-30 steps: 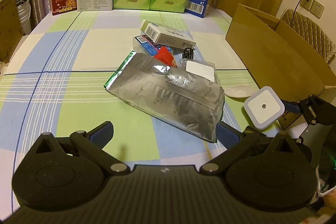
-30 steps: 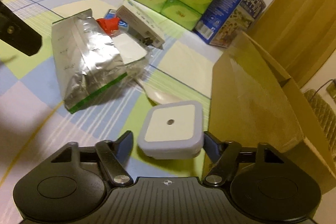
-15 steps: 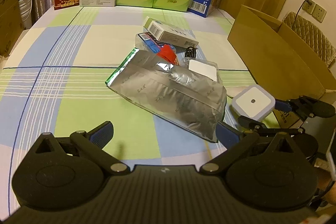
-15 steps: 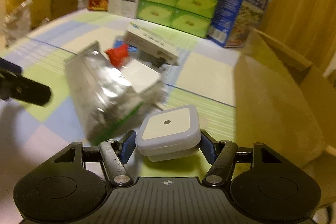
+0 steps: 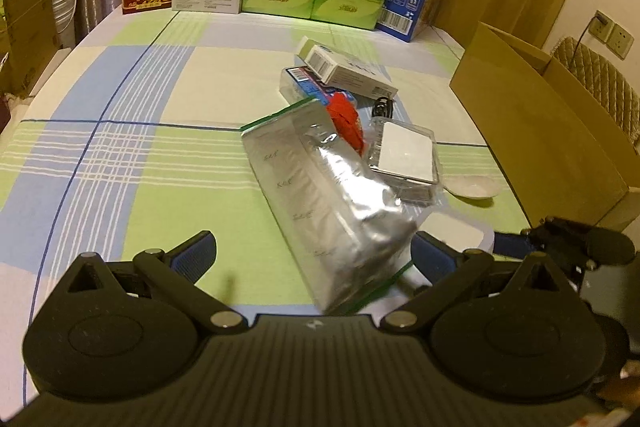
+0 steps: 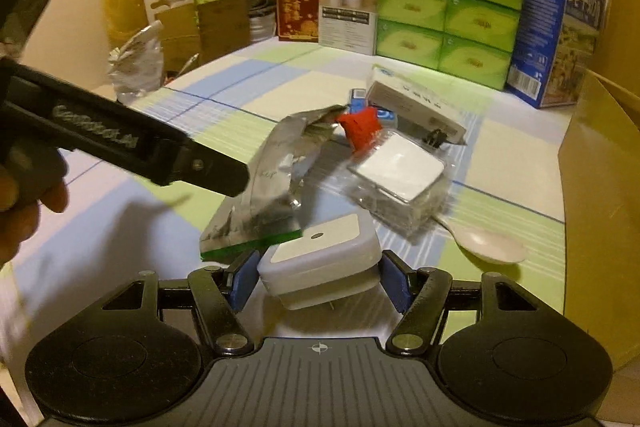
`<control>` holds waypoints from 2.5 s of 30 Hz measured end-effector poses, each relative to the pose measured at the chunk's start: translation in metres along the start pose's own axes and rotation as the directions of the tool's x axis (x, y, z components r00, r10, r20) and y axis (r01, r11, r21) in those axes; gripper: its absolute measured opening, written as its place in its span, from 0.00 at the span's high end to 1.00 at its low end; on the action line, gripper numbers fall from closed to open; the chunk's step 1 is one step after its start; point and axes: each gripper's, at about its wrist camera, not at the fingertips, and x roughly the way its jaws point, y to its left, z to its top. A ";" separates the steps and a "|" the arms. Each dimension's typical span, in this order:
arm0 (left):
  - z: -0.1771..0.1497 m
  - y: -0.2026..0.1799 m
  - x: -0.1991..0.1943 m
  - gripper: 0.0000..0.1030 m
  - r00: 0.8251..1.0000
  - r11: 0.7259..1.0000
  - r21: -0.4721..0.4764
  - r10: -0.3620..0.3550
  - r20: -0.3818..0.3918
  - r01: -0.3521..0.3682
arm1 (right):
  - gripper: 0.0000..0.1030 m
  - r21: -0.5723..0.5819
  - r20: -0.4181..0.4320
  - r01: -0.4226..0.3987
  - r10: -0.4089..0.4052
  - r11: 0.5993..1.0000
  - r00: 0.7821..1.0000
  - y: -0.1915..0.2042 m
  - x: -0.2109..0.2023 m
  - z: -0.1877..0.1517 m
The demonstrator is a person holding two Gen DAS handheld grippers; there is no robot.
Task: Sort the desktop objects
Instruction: 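Grasp the silver foil bag with the left tool while the right holds the night light, then lift the foil bag and carry it toward the cardboard box with the left tool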
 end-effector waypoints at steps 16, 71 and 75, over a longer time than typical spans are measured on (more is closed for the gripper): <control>0.034 0.006 0.063 0.06 0.995 0.987 -0.156 -0.053 -0.083 0.039 | 0.38 0.009 -0.049 0.122 -0.122 0.992 0.991 -0.044 0.000 -0.013; 0.037 0.019 0.064 0.70 0.979 0.996 0.084 0.023 -0.202 -0.006 | 0.40 0.084 -0.067 0.157 -0.152 0.984 0.986 -0.043 0.022 0.003; 0.036 0.017 0.057 0.71 0.981 0.996 0.084 0.030 -0.193 -0.014 | 0.40 0.085 -0.059 0.161 -0.156 0.983 0.986 -0.043 0.016 0.003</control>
